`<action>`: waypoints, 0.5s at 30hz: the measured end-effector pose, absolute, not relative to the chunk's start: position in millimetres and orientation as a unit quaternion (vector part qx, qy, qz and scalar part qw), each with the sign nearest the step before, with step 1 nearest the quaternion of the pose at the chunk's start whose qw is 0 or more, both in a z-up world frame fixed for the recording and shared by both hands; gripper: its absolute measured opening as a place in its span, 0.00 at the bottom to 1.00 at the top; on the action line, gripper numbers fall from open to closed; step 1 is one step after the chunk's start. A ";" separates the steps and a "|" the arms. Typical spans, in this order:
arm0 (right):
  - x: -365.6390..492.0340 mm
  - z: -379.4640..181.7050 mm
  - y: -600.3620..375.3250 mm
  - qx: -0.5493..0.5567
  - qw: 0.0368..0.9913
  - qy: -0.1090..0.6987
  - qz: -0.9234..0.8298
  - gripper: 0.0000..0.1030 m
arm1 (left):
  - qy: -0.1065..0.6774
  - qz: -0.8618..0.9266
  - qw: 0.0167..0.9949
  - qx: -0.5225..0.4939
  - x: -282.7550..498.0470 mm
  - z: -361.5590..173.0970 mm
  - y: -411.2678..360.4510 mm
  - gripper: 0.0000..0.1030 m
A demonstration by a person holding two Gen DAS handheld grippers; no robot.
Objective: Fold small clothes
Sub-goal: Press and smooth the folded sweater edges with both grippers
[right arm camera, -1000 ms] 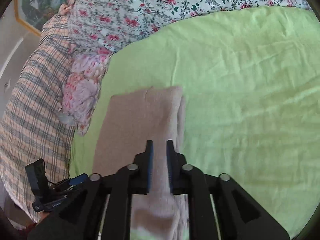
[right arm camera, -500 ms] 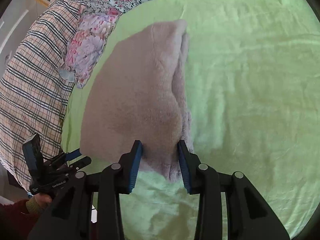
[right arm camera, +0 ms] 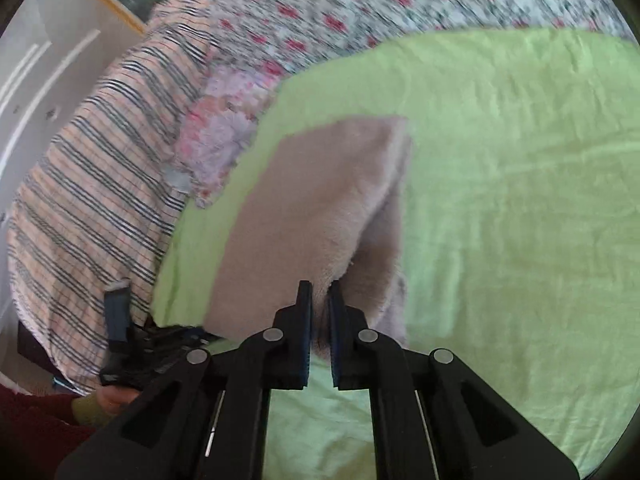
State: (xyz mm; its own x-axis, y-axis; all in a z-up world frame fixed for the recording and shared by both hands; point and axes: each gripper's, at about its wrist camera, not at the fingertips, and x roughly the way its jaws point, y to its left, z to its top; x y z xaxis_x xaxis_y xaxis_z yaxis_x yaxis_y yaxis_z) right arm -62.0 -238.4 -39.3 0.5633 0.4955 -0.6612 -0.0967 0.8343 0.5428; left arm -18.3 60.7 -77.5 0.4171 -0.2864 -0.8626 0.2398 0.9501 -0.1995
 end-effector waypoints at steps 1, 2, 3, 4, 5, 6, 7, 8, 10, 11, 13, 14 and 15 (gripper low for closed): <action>-60.7 -53.6 -237.8 0.225 0.847 0.454 0.160 0.08 | 0.519 -0.157 0.840 -0.021 -17.6 -79.4 60.1 0.10; -59.9 -66.6 -237.9 0.222 0.841 0.470 0.150 0.08 | 0.520 -0.156 0.840 -0.019 -18.1 -80.0 58.6 0.10; -59.7 -79.9 -237.5 0.227 0.835 0.481 0.139 0.08 | 0.521 -0.155 0.839 -0.017 -17.6 -80.6 57.9 0.10; -58.9 -85.9 -237.7 0.231 0.833 0.484 0.133 0.08 | 0.523 -0.154 0.838 -0.017 -17.3 -81.7 57.0 0.10; -58.0 -87.8 -237.2 0.232 0.833 0.485 0.128 0.08 | 0.526 -0.154 0.836 -0.018 -16.3 -82.6 57.7 0.10; -56.1 -87.8 -235.9 0.227 0.836 0.484 0.124 0.08 | 0.529 -0.154 0.834 -0.022 -15.3 -84.3 58.9 0.10; -54.7 -86.8 -233.5 0.218 0.839 0.484 0.120 0.08 | 0.533 -0.153 0.832 -0.028 -13.8 -86.0 60.7 0.10; -54.8 -85.1 -231.7 0.209 0.841 0.485 0.118 0.08 | 0.537 -0.152 0.830 -0.032 -13.3 -87.0 62.1 0.10; -55.2 -82.2 -229.6 0.201 0.837 0.495 0.117 0.08 | 0.546 -0.153 0.823 -0.034 -15.0 -88.1 64.6 0.10; -55.5 -80.6 -231.8 0.207 0.832 0.502 0.119 0.09 | 0.549 -0.155 0.821 -0.030 -16.0 -86.9 66.4 0.10; -54.9 -77.1 -230.5 0.225 0.825 0.503 0.127 0.10 | 0.549 -0.166 0.819 -0.034 -23.3 -78.3 72.1 0.12; -56.6 -71.6 -234.6 0.244 0.821 0.497 0.135 0.11 | 0.544 -0.176 0.819 -0.042 -27.4 -71.8 74.8 0.12; -58.2 -69.0 -238.9 0.256 0.821 0.492 0.138 0.12 | 0.537 -0.185 0.821 -0.049 -30.6 -64.9 78.2 0.16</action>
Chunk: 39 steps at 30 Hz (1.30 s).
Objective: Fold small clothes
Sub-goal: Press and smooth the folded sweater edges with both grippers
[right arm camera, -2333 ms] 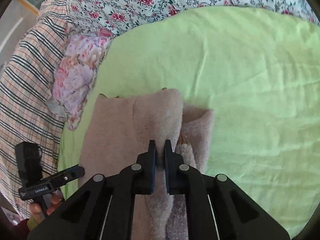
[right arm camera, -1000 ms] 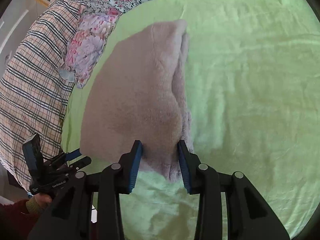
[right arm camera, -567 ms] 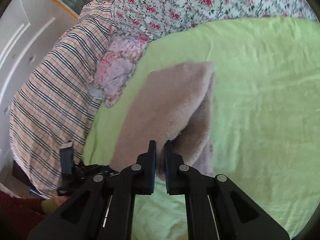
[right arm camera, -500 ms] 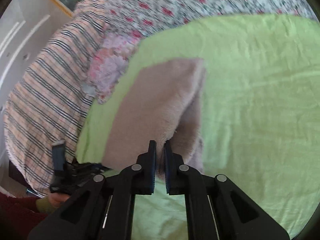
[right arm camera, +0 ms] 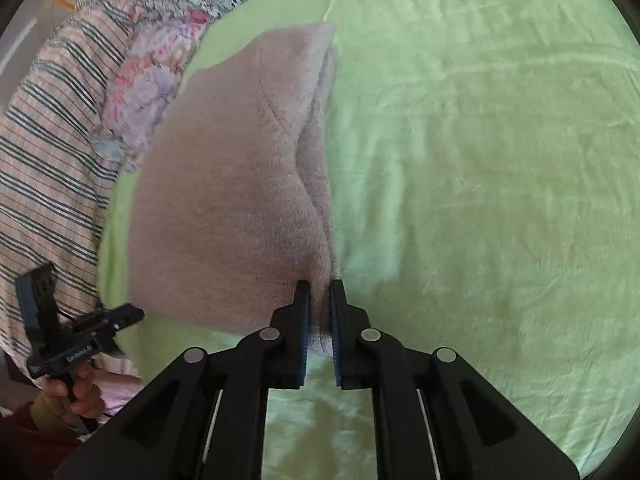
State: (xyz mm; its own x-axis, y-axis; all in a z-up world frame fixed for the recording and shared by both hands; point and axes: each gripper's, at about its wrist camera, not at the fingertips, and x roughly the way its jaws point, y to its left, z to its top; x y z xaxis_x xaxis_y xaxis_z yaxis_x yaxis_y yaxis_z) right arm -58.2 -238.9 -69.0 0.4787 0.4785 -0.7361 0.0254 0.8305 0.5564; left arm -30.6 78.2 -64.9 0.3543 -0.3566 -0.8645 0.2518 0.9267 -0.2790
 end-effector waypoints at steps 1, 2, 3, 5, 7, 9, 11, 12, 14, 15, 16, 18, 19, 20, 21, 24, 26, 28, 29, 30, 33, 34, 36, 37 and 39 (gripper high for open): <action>-57.9 -63.6 -243.3 0.269 0.822 0.483 0.137 0.15 | 0.528 -0.193 0.825 -0.053 -33.7 -56.0 81.2 0.19; -56.0 -60.0 -246.6 0.277 0.824 0.475 0.135 0.22 | 0.523 -0.197 0.827 -0.055 -34.3 -50.9 82.7 0.20; -52.0 -55.9 -250.0 0.289 0.825 0.466 0.136 0.27 | 0.516 -0.203 0.830 -0.057 -32.9 -44.3 83.5 0.20; -39.6 -51.4 -252.9 0.308 0.825 0.454 0.134 0.37 | 0.510 -0.209 0.832 -0.061 -26.9 -38.6 82.5 0.21; -21.8 -51.4 -253.6 0.315 0.826 0.448 0.134 0.37 | 0.502 -0.211 0.836 -0.061 -18.0 -33.4 71.8 0.21; -3.2 -51.9 -250.9 0.315 0.830 0.442 0.129 0.37 | 0.497 -0.217 0.838 -0.063 -9.0 -29.8 64.6 0.21; 12.2 -55.0 -247.2 0.325 0.826 0.441 0.132 0.37 | 0.488 -0.229 0.840 -0.066 -0.4 -25.6 56.5 0.21; 17.0 -56.5 -249.3 0.326 0.824 0.443 0.137 0.37 | 0.484 -0.238 0.839 -0.068 5.1 -23.4 51.9 0.21; 24.7 -53.6 -248.2 0.307 0.827 0.450 0.141 0.09 | 0.481 -0.252 0.837 -0.067 12.7 -21.8 45.3 0.21; 25.4 -46.8 -247.0 0.296 0.833 0.446 0.139 0.09 | 0.482 -0.257 0.835 -0.066 16.1 -22.7 41.2 0.21; 24.9 -39.2 -246.8 0.292 0.840 0.434 0.142 0.09 | 0.484 -0.261 0.832 -0.064 18.7 -24.5 36.8 0.21; 23.6 -32.2 -247.7 0.274 0.852 0.427 0.131 0.09 | 0.492 -0.264 0.828 -0.056 24.3 -31.8 29.0 0.21; 25.5 -36.1 -247.6 0.262 0.853 0.436 0.120 0.09 | 0.497 -0.265 0.825 -0.053 26.6 -36.1 26.4 0.21; 28.3 -42.0 -246.9 0.253 0.850 0.448 0.114 0.09 | 0.506 -0.263 0.820 -0.048 29.1 -42.3 23.3 0.21; 31.0 -51.5 -246.0 0.244 0.845 0.464 0.107 0.09 | 0.513 -0.260 0.817 -0.045 30.5 -47.1 21.2 0.21; 27.9 -56.9 -253.1 0.255 0.838 0.473 0.090 0.11 | 0.517 -0.265 0.813 -0.038 30.0 -44.8 15.5 0.23; 20.9 -41.7 -258.1 0.255 0.850 0.456 0.073 0.14 | 0.507 -0.268 0.818 -0.037 29.5 -35.4 15.3 0.28; 14.7 -18.6 -258.9 0.246 0.871 0.418 0.073 0.15 | 0.496 -0.263 0.826 -0.050 34.9 -26.1 20.5 0.32; 14.2 -10.4 -255.1 0.250 0.874 0.407 0.088 0.15 | 0.494 -0.261 0.827 -0.058 39.7 -24.2 22.6 0.32; 15.4 -6.0 -249.6 0.249 0.873 0.406 0.103 0.15 | 0.492 -0.259 0.829 -0.067 46.1 -22.2 25.3 0.32; 29.5 -6.0 -218.4 0.221 0.868 0.425 0.135 0.15 | 0.489 -0.247 0.833 -0.081 67.2 -21.8 25.6 0.32; 34.8 -9.9 -212.7 0.215 0.865 0.431 0.137 0.15 | 0.487 -0.237 0.837 -0.079 76.7 -22.8 24.8 0.32; 50.7 -29.5 -205.6 0.195 0.859 0.461 0.111 0.15 | 0.492 -0.228 0.836 -0.082 89.7 -27.3 23.1 0.31; 58.0 -39.4 -207.2 0.192 0.853 0.474 0.104 0.13 | 0.503 -0.224 0.831 -0.080 98.5 -34.2 20.5 0.32; 66.9 -58.2 -213.6 0.201 0.846 0.484 0.099 0.10 | 0.530 -0.219 0.816 -0.079 111.9 -51.4 17.7 0.35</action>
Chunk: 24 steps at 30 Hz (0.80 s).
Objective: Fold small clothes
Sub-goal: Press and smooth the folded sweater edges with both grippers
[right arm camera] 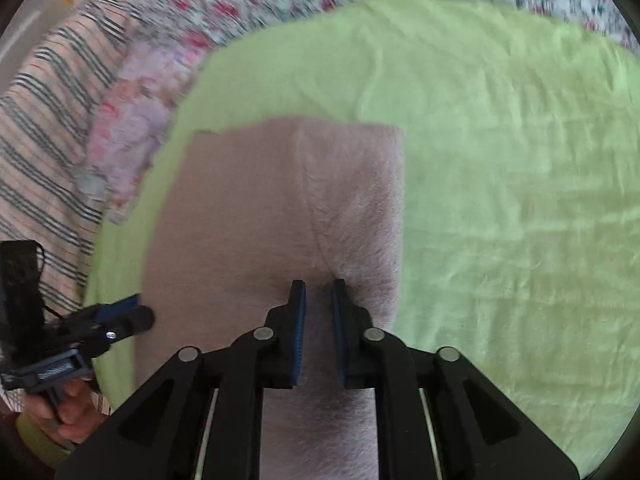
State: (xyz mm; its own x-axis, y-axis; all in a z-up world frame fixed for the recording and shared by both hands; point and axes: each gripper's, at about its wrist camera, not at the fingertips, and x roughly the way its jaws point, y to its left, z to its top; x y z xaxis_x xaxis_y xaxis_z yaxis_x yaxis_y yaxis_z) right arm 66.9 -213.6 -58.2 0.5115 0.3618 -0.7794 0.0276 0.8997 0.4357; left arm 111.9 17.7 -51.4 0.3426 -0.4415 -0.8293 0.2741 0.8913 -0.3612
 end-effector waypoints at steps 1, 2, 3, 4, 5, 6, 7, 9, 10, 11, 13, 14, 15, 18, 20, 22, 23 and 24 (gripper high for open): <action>68.9 -61.1 -216.2 0.201 0.848 0.480 0.099 0.08 | 0.533 -0.220 0.813 -0.083 115.8 -55.6 17.9 0.36; 70.8 -61.5 -217.4 0.197 0.849 0.481 0.093 0.03 | 0.533 -0.223 0.812 -0.087 119.2 -57.9 18.0 0.36; 71.2 -60.8 -218.4 0.198 0.848 0.482 0.092 0.02 | 0.533 -0.223 0.811 -0.087 119.4 -58.0 17.9 0.37; 71.5 -59.4 -218.9 0.198 0.848 0.483 0.092 0.02 | 0.534 -0.221 0.812 -0.085 119.3 -57.1 17.2 0.37; 71.0 -58.1 -219.5 0.196 0.849 0.482 0.093 0.02 | 0.533 -0.219 0.813 -0.081 118.4 -55.5 15.9 0.37; 70.7 -58.4 -220.4 0.198 0.850 0.480 0.094 0.02 | 0.529 -0.217 0.817 -0.074 115.5 -52.9 14.3 0.37; 67.7 -56.4 -220.7 0.204 0.849 0.478 0.096 0.02 | 0.526 -0.215 0.820 -0.070 113.0 -51.0 13.7 0.37; 57.0 -51.3 -224.8 0.218 0.848 0.474 0.096 0.03 | 0.520 -0.211 0.825 -0.069 103.3 -44.8 14.9 0.37; 49.6 -46.8 -224.8 0.219 0.849 0.472 0.096 0.05 | 0.518 -0.211 0.826 -0.070 99.2 -41.3 16.8 0.36; 41.0 -40.8 -223.6 0.217 0.851 0.467 0.100 0.07 | 0.515 -0.213 0.827 -0.071 92.5 -37.6 18.9 0.35; 20.5 -33.5 -215.3 0.214 0.855 0.457 0.121 0.07 | 0.514 -0.216 0.827 -0.069 78.9 -33.6 23.3 0.35; 7.9 -29.3 -209.5 0.210 0.857 0.450 0.139 0.07 | 0.516 -0.217 0.826 -0.068 72.3 -33.9 24.6 0.35; -1.4 -26.7 -203.8 0.203 0.859 0.445 0.152 0.07 | 0.519 -0.214 0.825 -0.066 63.7 -34.9 27.6 0.35; -31.3 -34.9 -189.3 0.168 0.859 0.454 0.166 0.07 | 0.528 -0.200 0.823 -0.061 47.0 -43.1 34.0 0.35; -39.9 -55.1 -186.9 0.146 0.849 0.487 0.144 0.07 | 0.532 -0.191 0.823 -0.058 37.9 -49.3 39.2 0.36; -44.4 -77.7 -193.7 0.146 0.838 0.513 0.116 0.07 | 0.545 -0.188 0.814 -0.070 32.3 -61.3 45.4 0.40; -46.4 -82.7 -197.7 0.156 0.837 0.512 0.114 0.07 | 0.551 -0.186 0.810 -0.075 31.0 -67.0 47.2 0.41; -47.7 -85.1 -201.6 0.169 0.836 0.509 0.115 0.07 | 0.555 -0.184 0.808 -0.078 29.2 -72.0 48.6 0.42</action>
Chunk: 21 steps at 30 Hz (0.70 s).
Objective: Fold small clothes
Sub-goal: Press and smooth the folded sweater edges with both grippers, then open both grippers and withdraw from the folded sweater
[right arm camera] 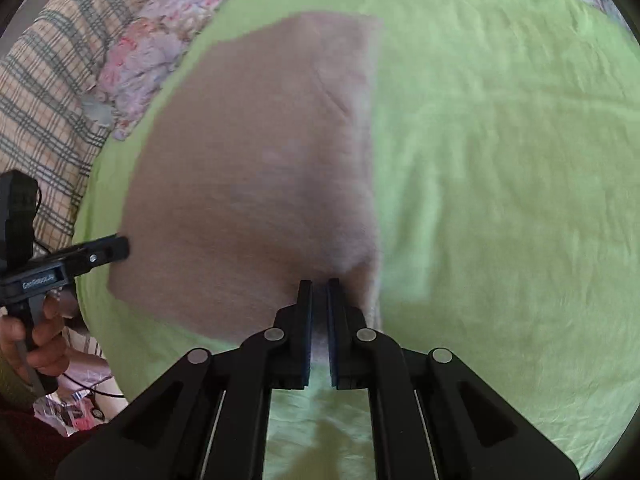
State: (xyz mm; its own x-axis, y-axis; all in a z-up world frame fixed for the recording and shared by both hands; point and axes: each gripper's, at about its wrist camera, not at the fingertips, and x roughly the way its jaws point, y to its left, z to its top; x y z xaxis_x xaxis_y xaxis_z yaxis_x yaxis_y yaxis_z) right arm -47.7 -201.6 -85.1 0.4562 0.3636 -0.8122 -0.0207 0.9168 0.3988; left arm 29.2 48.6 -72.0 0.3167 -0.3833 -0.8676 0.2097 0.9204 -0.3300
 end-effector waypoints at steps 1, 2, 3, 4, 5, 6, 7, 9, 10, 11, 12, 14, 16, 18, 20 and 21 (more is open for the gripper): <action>-47.9 -85.3 -203.4 0.172 0.836 0.508 0.113 0.07 | 0.556 -0.181 0.807 -0.081 26.5 -75.8 49.7 0.43; -49.0 -84.0 -202.4 0.168 0.837 0.509 0.110 0.07 | 0.556 -0.180 0.807 -0.083 24.1 -77.8 50.4 0.44; -49.7 -82.9 -201.1 0.159 0.839 0.509 0.109 0.07 | 0.554 -0.179 0.809 -0.083 21.9 -78.5 51.0 0.45; -50.6 -82.4 -200.4 0.154 0.840 0.509 0.109 0.07 | 0.553 -0.177 0.810 -0.083 20.9 -79.0 50.4 0.46; -50.1 -82.4 -201.0 0.154 0.840 0.509 0.108 0.07 | 0.552 -0.175 0.811 -0.081 19.3 -79.2 50.7 0.47; -51.9 -82.8 -202.2 0.157 0.839 0.509 0.108 0.07 | 0.551 -0.172 0.813 -0.079 17.7 -79.2 50.3 0.48; -53.5 -83.7 -204.1 0.160 0.838 0.510 0.107 0.07 | 0.550 -0.171 0.814 -0.077 17.1 -78.8 50.6 0.48; -54.8 -85.2 -207.5 0.161 0.837 0.512 0.103 0.07 | 0.549 -0.168 0.815 -0.078 14.4 -78.5 51.4 0.49; -53.0 -85.1 -211.0 0.164 0.835 0.514 0.104 0.07 | 0.550 -0.166 0.815 -0.079 13.4 -79.4 51.8 0.50; -53.3 -85.9 -212.4 0.170 0.834 0.516 0.103 0.07 | 0.551 -0.165 0.814 -0.081 14.0 -80.2 51.0 0.50; -55.1 -86.3 -215.0 0.176 0.832 0.516 0.101 0.07 | 0.553 -0.163 0.813 -0.083 15.5 -80.7 50.2 0.50; -57.8 -86.1 -216.4 0.179 0.831 0.517 0.100 0.07 | 0.555 -0.162 0.812 -0.083 13.5 -80.2 54.6 0.50; -59.3 -86.3 -215.3 0.176 0.831 0.519 0.101 0.07 | 0.555 -0.161 0.813 -0.074 10.5 -79.1 54.0 0.50; -59.8 -86.2 -214.1 0.174 0.830 0.520 0.101 0.07 | 0.557 -0.160 0.812 -0.068 8.1 -78.8 54.0 0.51; -61.9 -86.0 -214.2 0.174 0.830 0.521 0.100 0.07 | 0.559 -0.158 0.811 -0.070 6.5 -78.6 56.5 0.51; -62.4 -85.9 -215.0 0.174 0.829 0.522 0.101 0.07 | 0.560 -0.157 0.810 -0.071 5.8 -78.4 57.0 0.51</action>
State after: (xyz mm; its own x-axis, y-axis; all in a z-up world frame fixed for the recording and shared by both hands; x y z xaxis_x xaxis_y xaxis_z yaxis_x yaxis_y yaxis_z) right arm -62.4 -215.0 -85.9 0.4349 0.3488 -0.8302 0.0153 0.9189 0.3941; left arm 5.8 57.0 -78.4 0.3232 -0.3341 -0.8854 0.1752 0.9406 -0.2910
